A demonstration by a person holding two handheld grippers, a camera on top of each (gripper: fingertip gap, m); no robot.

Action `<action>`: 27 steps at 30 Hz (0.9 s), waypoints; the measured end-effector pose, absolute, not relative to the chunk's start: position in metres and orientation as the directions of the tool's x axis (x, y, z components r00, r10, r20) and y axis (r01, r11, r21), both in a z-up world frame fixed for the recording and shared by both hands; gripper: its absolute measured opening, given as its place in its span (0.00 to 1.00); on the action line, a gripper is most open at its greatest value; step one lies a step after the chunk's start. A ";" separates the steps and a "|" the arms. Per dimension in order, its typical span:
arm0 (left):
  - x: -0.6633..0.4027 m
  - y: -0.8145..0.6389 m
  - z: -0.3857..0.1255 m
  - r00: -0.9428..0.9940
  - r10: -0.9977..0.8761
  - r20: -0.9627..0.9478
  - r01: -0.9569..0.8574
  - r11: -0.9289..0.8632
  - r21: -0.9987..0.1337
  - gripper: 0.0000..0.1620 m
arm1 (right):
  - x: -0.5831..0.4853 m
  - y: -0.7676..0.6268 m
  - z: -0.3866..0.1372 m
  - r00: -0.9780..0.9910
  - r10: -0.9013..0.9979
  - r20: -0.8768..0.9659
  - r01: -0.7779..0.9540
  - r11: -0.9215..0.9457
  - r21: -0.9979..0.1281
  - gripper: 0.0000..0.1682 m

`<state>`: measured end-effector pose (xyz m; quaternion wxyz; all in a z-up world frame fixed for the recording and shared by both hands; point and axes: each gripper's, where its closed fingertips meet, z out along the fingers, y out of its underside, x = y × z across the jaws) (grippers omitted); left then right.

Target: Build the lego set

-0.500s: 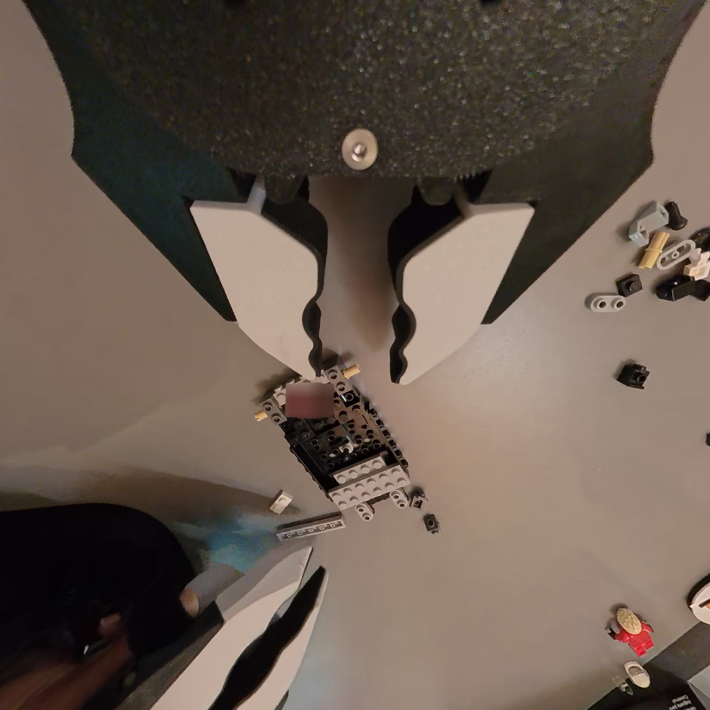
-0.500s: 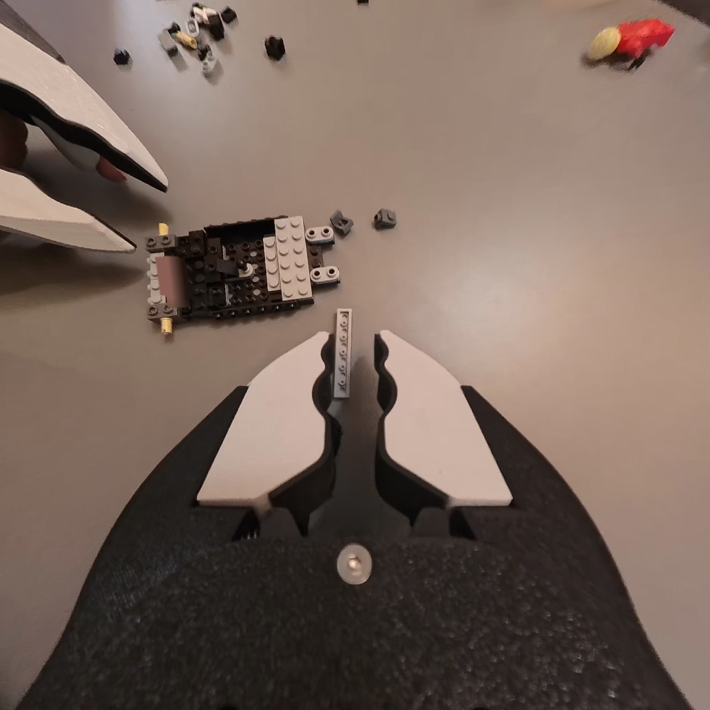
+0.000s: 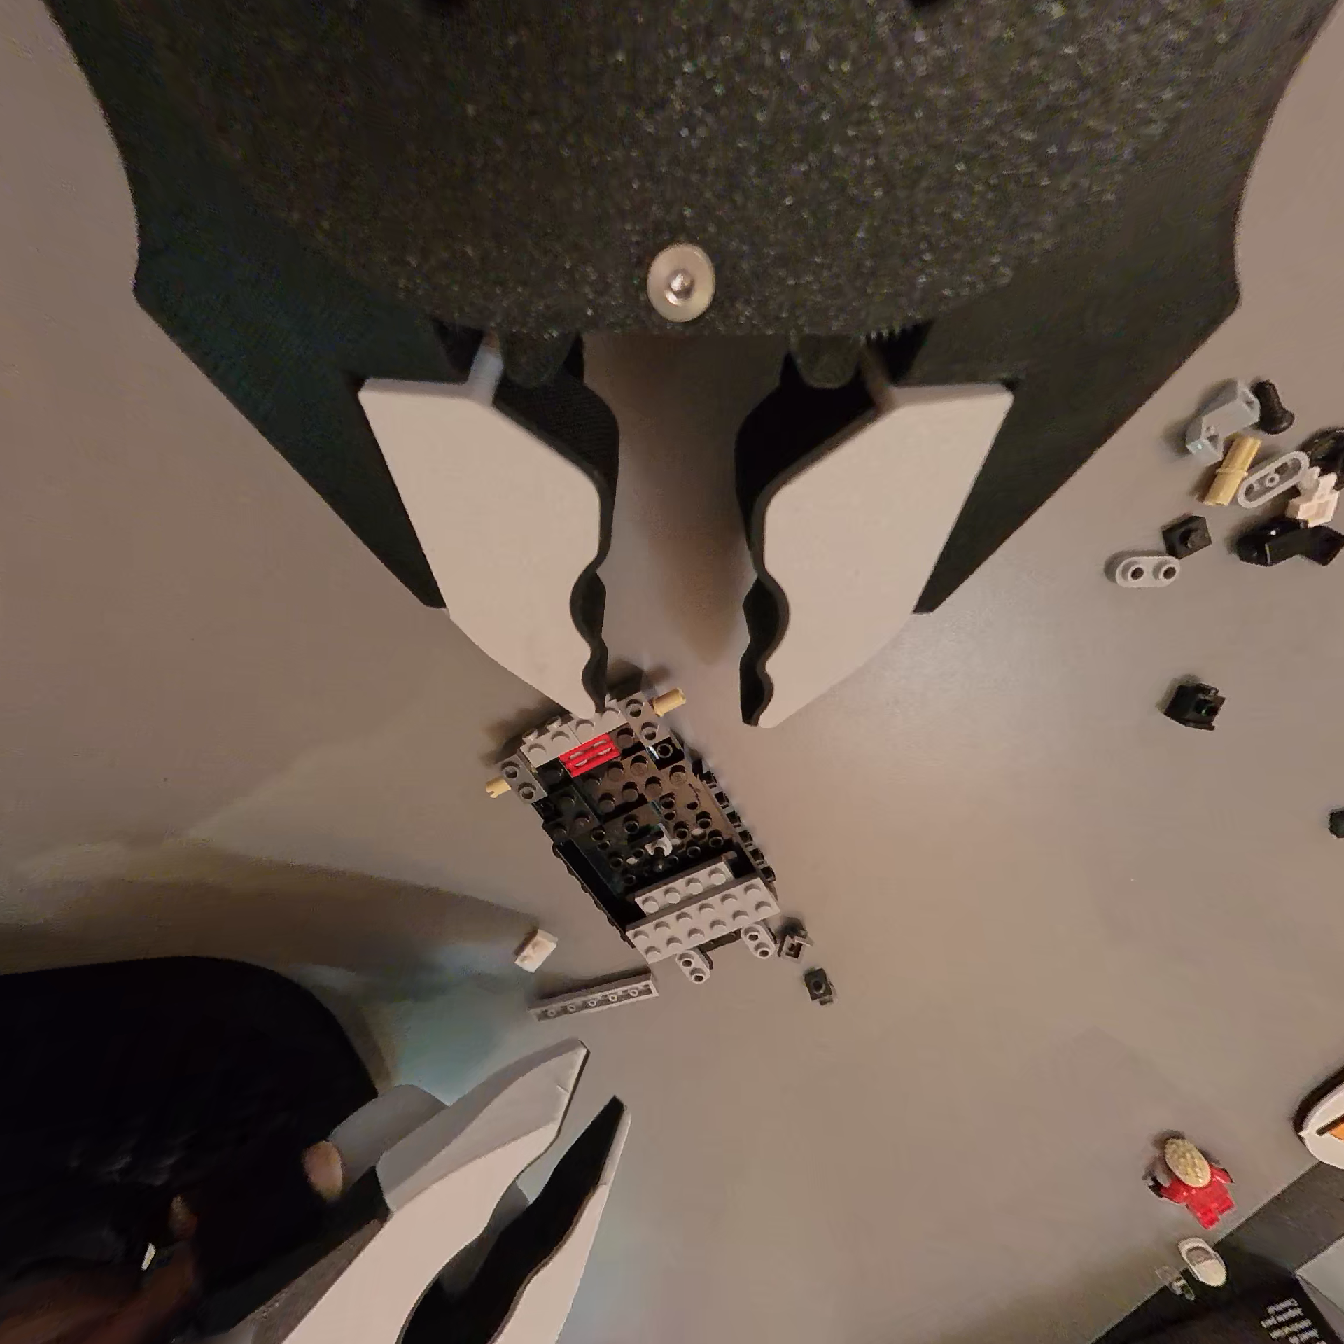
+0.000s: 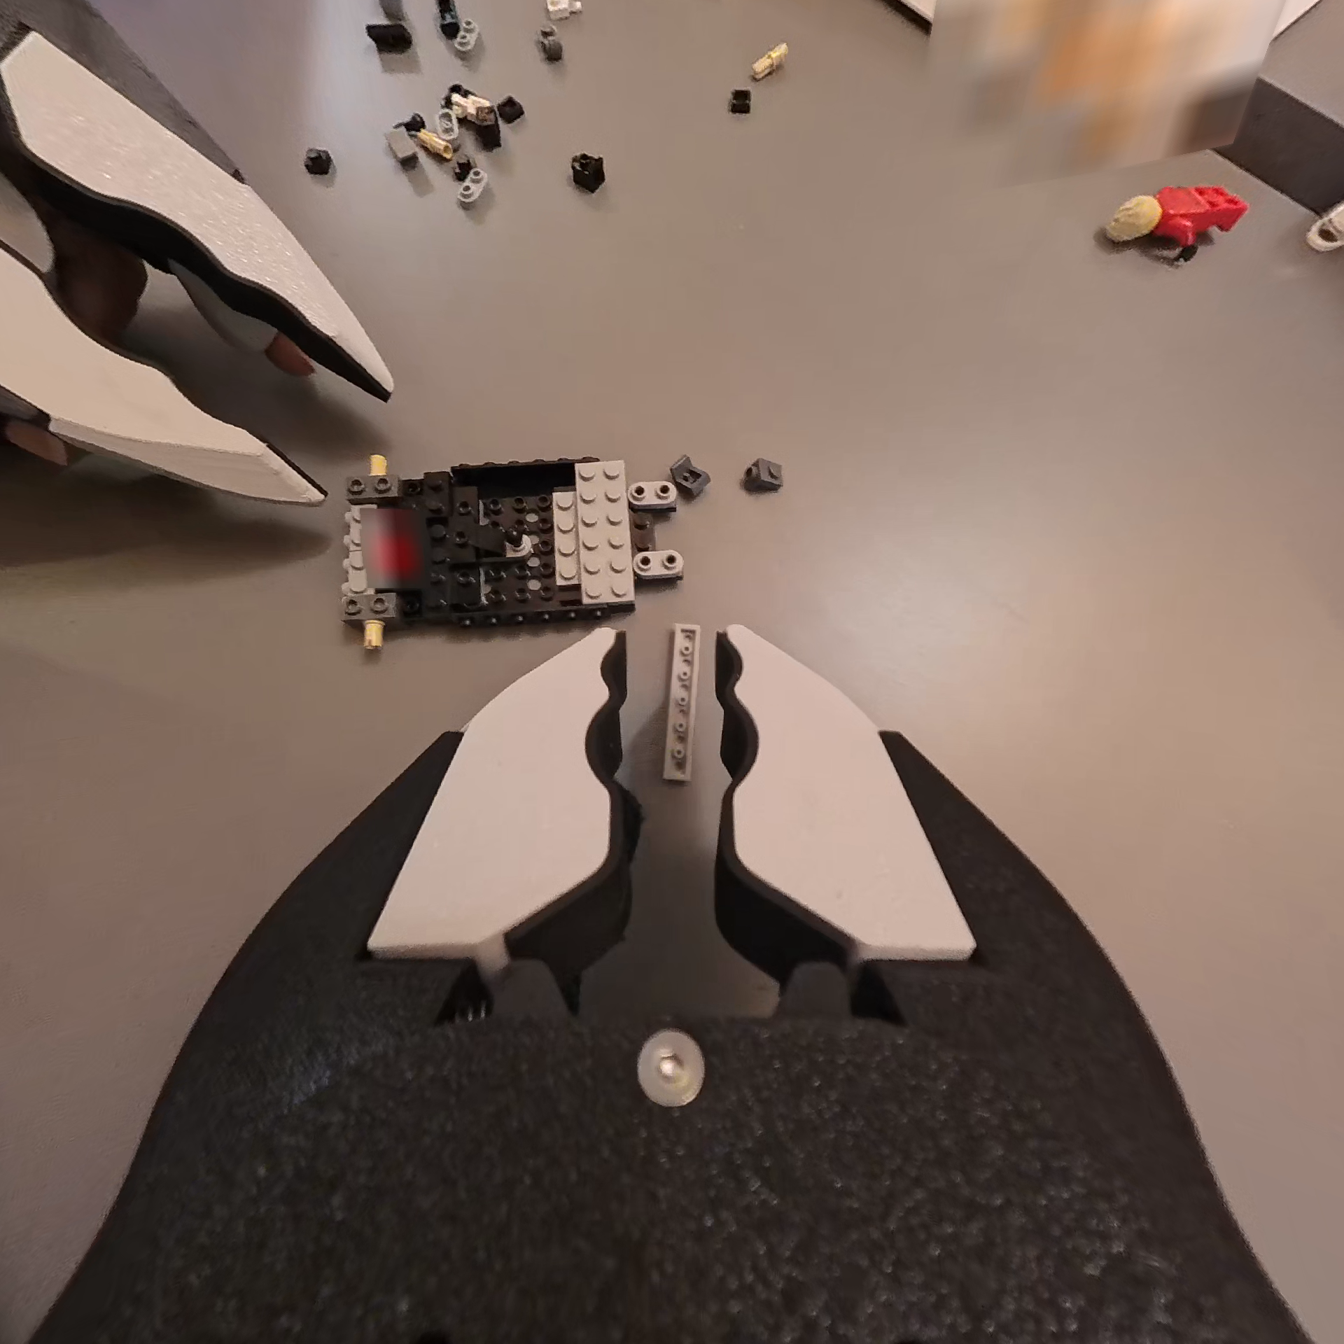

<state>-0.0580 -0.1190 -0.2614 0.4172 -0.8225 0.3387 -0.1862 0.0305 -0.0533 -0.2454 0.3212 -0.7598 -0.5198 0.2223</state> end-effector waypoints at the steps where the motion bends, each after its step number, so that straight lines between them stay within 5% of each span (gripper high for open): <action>1: -0.058 -0.119 -0.261 0.701 -0.713 0.023 -0.402 -0.422 -0.813 0.21 | 0.029 -0.055 -0.245 0.352 0.936 -0.004 0.649 -0.247 -0.720 0.13; 27: -0.059 -0.120 -0.261 0.701 -0.713 0.013 -0.410 -0.418 -0.811 0.22 | -0.015 -0.103 -0.258 0.139 0.990 -0.017 0.710 -0.112 -0.696 0.15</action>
